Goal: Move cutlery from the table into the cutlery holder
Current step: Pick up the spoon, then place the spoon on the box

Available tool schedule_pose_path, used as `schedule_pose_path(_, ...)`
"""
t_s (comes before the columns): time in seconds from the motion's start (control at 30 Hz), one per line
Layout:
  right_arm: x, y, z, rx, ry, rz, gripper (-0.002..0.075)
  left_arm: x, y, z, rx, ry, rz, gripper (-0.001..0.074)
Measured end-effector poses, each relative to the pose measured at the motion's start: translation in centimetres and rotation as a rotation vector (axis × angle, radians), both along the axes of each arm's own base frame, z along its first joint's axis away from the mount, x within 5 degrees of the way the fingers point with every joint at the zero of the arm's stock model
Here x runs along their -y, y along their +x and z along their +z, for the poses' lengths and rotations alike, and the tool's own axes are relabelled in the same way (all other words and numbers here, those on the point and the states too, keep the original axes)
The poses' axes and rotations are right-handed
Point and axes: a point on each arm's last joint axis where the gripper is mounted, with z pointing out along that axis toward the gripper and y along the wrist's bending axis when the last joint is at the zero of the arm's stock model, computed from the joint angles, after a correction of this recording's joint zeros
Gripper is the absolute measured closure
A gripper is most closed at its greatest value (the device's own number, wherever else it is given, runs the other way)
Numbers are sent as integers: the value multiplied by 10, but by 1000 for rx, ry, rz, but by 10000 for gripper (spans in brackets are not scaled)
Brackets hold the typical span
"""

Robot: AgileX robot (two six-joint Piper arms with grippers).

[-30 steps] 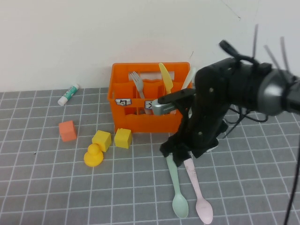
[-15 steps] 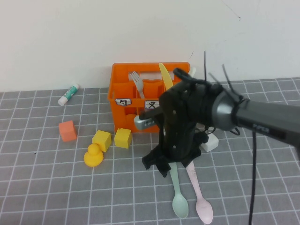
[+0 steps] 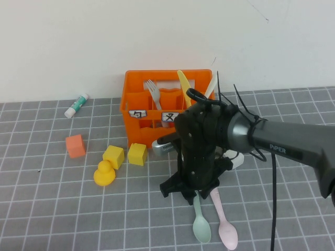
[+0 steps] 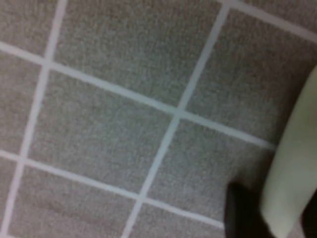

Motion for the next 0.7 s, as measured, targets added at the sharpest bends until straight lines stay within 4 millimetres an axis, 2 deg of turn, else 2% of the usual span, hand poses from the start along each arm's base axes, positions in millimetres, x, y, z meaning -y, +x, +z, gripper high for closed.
schedule_pose_path(0.13, -1, 0, 1, -5, 12, 24, 558, 0, 0, 0, 0, 0, 0, 736)
schedule_pose_path(0.27, -9, -1, 5, -17, 79, 105, 559, 0, 0, 0, 0, 0, 0, 736)
schedule_pose_path(0.33, -15, 0, 13, 5, 155, 116, 559, 0, 0, 0, 0, -2, 1, 736)
schedule_pose_path(0.4, -21, 2, 29, 63, 249, 110, 559, 0, 0, 0, 0, -2, 1, 736)
schedule_pose_path(0.5, -28, 6, 65, 203, 395, 108, 559, 0, 0, 0, 0, -2, 1, 736)
schedule_pose_path(0.57, -33, 7, 93, 327, 482, 131, 559, 0, 0, 0, 0, -2, 1, 736)
schedule_pose_path(0.7, -40, 10, 134, 568, 602, 195, 559, 0, 0, 0, 0, -2, 1, 738)
